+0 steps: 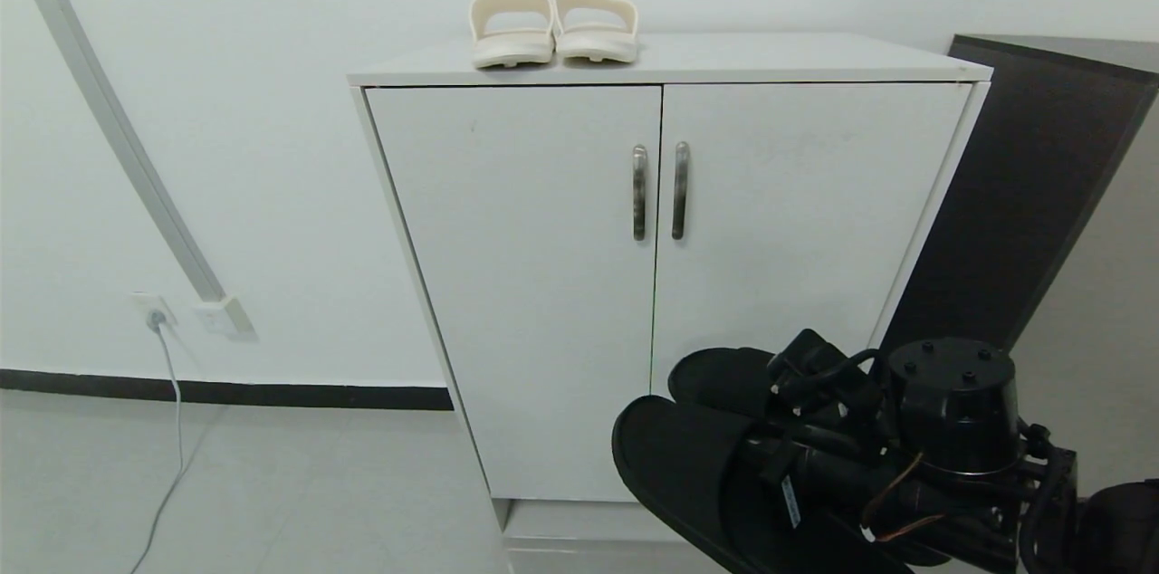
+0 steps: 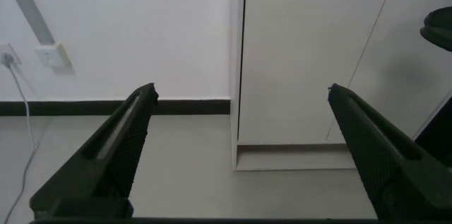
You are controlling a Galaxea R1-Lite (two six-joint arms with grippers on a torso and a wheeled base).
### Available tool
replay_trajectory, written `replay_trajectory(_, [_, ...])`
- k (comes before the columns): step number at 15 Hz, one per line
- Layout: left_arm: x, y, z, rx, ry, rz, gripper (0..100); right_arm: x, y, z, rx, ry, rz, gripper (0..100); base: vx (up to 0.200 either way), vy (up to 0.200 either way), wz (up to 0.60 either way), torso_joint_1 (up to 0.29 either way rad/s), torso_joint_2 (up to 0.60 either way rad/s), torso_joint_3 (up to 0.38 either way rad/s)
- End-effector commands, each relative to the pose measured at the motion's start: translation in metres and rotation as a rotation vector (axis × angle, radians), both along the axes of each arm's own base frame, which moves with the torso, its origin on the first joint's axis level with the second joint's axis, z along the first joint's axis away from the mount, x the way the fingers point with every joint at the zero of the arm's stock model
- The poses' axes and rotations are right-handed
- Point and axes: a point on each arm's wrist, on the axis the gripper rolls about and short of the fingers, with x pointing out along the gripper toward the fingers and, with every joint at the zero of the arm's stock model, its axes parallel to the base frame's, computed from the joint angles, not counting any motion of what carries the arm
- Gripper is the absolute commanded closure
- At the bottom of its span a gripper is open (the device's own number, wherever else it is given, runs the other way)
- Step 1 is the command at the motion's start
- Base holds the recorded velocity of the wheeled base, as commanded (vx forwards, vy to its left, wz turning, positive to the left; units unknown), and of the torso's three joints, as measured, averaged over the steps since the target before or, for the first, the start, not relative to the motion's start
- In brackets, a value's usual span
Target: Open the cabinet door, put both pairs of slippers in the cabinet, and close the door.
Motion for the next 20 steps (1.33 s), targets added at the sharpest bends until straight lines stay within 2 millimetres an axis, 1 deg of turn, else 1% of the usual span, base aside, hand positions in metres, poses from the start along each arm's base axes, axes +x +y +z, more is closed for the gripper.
replay_trajectory(1, [0.003, 0.000, 0.001, 0.002, 0.041, -0.005, 0, -0.001, -0.001, 0.000, 0.001, 0.002, 0.008, 100, 0.000, 0.000, 0.00, 0.000, 0.00, 0.000])
replay_trajectory(3, [0.007, 0.000, 0.013, -0.005, 0.056, -0.015, 0, -0.003, 0.000, -0.001, 0.013, 0.000, 0.030, 100, 0.000, 0.000, 0.00, 0.000, 0.17, 0.134])
replay_trajectory(4, [0.010, -0.001, 0.044, -0.055, 0.027, -0.069, 0, -0.003, 0.000, -0.001, 0.023, -0.014, 0.030, 100, 0.000, 0.000, 0.00, 0.007, 0.11, 0.051])
replay_trajectory(5, [0.015, -0.002, 0.055, -0.064, 0.047, -0.104, 0, -0.002, 0.000, -0.001, 0.025, -0.016, 0.030, 100, 0.000, 0.000, 0.00, -0.002, 0.05, 0.032])
replay_trajectory(6, [0.031, -0.004, 0.073, -0.069, 0.115, -0.175, 0, -0.003, 0.000, -0.001, 0.028, -0.020, 0.030, 100, 0.000, 0.000, 0.00, 0.000, 0.00, 0.000])
replay_trajectory(7, [0.044, -0.006, 0.083, -0.074, 0.149, -0.258, 0, -0.003, 0.000, 0.000, 0.029, -0.020, 0.032, 100, 0.000, 0.000, 0.00, 0.000, 0.00, 0.000])
replay_trajectory(8, [0.058, -0.009, 0.089, -0.085, 0.170, -0.380, 0, -0.003, -0.001, -0.001, 0.027, -0.018, 0.033, 100, 0.000, 0.000, 0.00, 0.000, 0.00, 0.000])
replay_trajectory(10, [0.092, -0.015, 0.096, -0.093, 0.208, -0.484, 0, -0.004, -0.001, -0.001, 0.027, -0.016, 0.036, 100, 0.000, 0.000, 0.00, 0.000, 0.00, 0.000])
replay_trajectory(11, [0.107, -0.021, 0.096, -0.091, 0.222, -0.541, 0, -0.004, -0.001, -0.001, 0.026, -0.017, 0.036, 100, 0.000, 0.000, 0.00, 0.000, 0.00, 0.000])
replay_trajectory(14, [0.136, -0.044, 0.104, -0.077, 0.192, -0.702, 0, -0.005, 0.001, -0.001, 0.026, -0.017, 0.041, 100, 0.000, 0.000, 0.00, 0.000, 0.00, 0.000])
replay_trajectory(16, [0.160, -0.064, 0.115, -0.090, 0.189, -0.781, 0, -0.005, 0.001, -0.001, 0.027, -0.018, 0.041, 100, 0.000, 0.000, 0.00, 0.000, 0.00, 0.000])
replay_trajectory(18, [0.176, -0.082, 0.125, -0.108, 0.197, -0.840, 0, -0.005, 0.001, 0.000, 0.029, -0.020, 0.042, 100, 0.000, 0.000, 0.00, 0.000, 0.00, 0.000])
replay_trajectory(19, [0.190, -0.102, 0.133, -0.120, 0.197, -0.902, 0, -0.004, 0.001, 0.000, 0.029, -0.020, 0.042, 100, 0.000, 0.000, 0.00, 0.000, 0.00, 0.000])
replay_trajectory(20, [0.202, -0.117, 0.139, -0.138, 0.174, -0.934, 0, -0.004, 0.002, -0.001, 0.030, -0.018, 0.042, 100, 0.000, 0.000, 0.00, 0.000, 0.00, 0.000])
